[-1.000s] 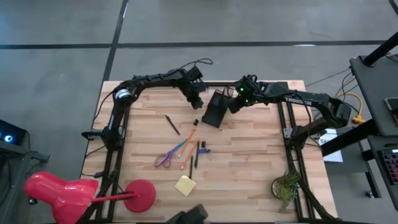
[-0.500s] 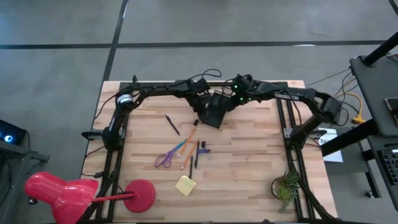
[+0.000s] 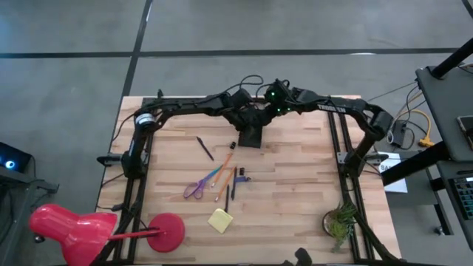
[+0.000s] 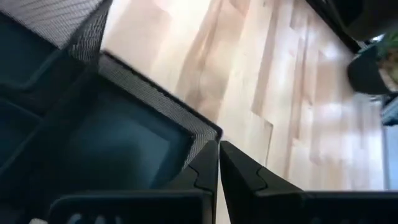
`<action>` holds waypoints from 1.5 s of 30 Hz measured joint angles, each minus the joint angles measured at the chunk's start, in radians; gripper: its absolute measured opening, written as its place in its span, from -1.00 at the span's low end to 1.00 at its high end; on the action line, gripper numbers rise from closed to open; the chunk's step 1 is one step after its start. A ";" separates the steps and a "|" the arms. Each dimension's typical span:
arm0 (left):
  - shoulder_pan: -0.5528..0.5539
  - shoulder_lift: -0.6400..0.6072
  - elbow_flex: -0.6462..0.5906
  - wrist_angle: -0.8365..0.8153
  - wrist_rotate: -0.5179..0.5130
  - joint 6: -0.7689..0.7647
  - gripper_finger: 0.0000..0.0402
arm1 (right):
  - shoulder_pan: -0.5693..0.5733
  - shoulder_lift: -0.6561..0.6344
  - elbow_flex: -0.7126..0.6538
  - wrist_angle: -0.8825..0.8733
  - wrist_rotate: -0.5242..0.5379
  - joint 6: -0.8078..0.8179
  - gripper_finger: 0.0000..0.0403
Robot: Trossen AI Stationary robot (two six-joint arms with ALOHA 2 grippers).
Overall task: Pick and place office supplies into organizer
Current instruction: Prepare the black desk organizer on the table
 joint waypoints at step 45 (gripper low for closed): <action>0.167 0.054 -0.012 -0.242 -0.136 0.477 -1.00 | 0.274 -0.150 -0.116 -0.030 -0.051 -0.067 -0.86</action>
